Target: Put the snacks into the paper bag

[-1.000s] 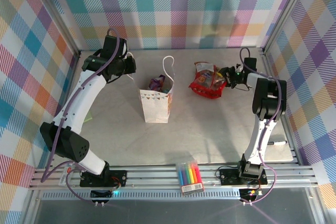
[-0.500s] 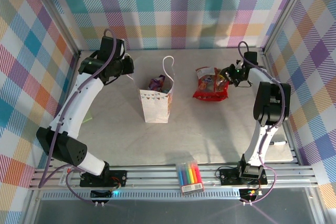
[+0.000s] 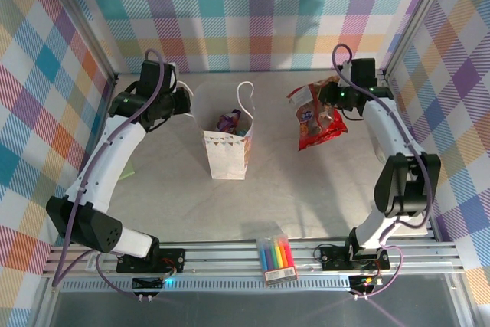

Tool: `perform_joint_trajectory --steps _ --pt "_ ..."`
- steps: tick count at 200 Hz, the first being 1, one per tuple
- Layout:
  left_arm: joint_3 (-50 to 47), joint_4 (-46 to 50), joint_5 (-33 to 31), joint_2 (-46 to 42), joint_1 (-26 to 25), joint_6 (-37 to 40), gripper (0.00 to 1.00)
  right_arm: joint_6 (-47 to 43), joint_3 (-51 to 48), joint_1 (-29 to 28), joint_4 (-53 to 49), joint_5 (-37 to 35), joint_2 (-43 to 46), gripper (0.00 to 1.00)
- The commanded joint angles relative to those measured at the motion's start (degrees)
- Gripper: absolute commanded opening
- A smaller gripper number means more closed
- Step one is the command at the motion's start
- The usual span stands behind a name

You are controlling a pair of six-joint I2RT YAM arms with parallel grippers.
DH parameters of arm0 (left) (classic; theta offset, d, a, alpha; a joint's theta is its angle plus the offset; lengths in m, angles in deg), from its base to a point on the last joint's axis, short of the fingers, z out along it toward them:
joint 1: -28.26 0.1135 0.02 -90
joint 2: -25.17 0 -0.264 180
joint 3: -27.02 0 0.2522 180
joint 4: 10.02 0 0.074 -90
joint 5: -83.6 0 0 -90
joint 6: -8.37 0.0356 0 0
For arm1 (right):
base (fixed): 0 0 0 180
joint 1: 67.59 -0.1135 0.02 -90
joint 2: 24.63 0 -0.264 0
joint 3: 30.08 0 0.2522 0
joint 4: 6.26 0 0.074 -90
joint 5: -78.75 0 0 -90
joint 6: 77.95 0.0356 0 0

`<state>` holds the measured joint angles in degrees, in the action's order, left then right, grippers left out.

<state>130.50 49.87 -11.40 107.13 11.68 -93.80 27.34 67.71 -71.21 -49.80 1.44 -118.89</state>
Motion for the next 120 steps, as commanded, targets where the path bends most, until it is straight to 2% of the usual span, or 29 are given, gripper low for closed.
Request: perform_joint_trajectory --steps 1,72,120 --pt "-0.75 -2.00 1.27 -2.05 0.84 0.12 0.24 -3.65 3.58 -1.20 2.12 -0.98 6.36 0.00" --pt "-1.04 -3.39 2.68 -2.59 1.20 -0.05 0.25 1.04 11.69 -2.90 -4.77 -0.85 13.87 0.00" --pt "-0.83 -4.26 3.37 -2.46 1.20 -0.32 0.24 3.30 23.46 -9.25 -13.07 -8.66 13.14 0.00"
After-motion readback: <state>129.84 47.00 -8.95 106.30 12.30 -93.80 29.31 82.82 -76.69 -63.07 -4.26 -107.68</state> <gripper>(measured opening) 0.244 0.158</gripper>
